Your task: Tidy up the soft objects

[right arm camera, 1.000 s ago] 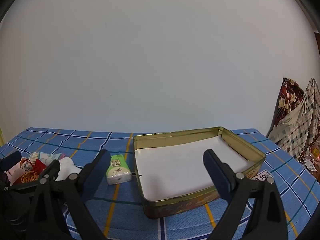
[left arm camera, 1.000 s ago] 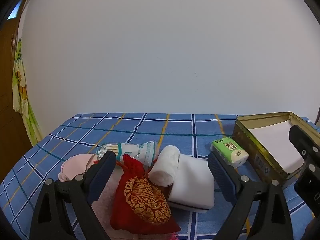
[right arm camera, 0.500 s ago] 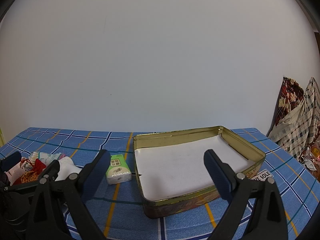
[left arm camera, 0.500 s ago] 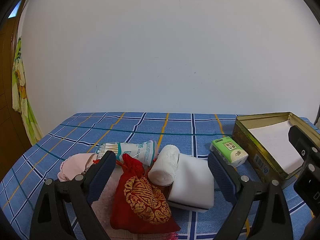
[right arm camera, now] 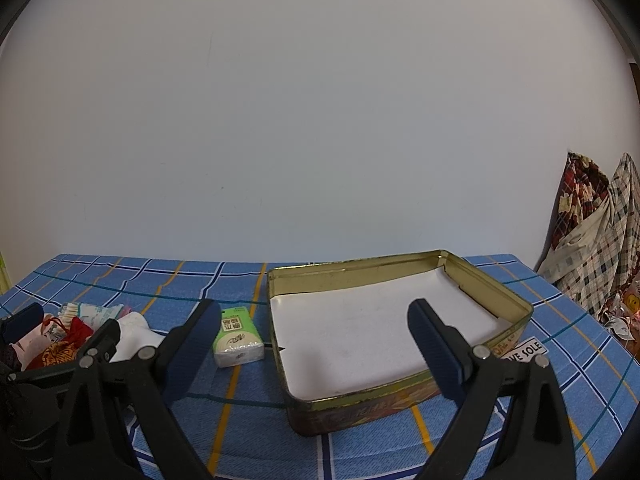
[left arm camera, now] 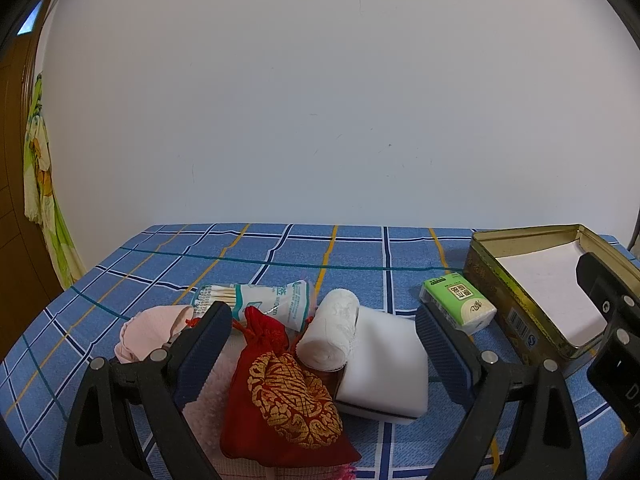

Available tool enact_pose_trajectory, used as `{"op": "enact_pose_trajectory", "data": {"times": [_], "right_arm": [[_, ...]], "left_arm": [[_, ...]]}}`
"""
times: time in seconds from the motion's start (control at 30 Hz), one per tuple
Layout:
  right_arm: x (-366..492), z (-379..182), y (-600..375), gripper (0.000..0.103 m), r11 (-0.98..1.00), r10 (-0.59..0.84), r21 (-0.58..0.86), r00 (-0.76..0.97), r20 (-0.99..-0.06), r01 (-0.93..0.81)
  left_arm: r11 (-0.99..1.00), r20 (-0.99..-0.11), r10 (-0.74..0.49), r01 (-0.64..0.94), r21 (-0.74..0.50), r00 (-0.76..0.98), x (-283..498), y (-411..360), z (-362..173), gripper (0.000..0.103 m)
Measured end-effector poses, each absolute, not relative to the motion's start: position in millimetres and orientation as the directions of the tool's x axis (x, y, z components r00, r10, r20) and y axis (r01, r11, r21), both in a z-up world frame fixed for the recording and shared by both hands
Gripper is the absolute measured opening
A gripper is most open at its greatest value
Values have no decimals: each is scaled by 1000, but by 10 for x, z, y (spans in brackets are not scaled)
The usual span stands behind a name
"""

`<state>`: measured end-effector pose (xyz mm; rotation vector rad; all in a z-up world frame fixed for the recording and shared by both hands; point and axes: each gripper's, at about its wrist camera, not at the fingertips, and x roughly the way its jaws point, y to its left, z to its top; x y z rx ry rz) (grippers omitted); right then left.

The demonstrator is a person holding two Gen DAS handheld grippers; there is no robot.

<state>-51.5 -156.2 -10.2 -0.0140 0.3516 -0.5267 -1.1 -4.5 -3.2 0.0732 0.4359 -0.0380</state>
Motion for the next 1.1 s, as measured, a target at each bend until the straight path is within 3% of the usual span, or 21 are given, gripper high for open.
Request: {"op": "enact_pose_trajectory", "data": {"times": [1.1], "right_arm": [[-471, -114, -1514, 95, 871, -485, -103, 805, -343, 481]], "left_arm": [[997, -439, -34, 62, 49, 898, 3, -49, -31, 95]]}}
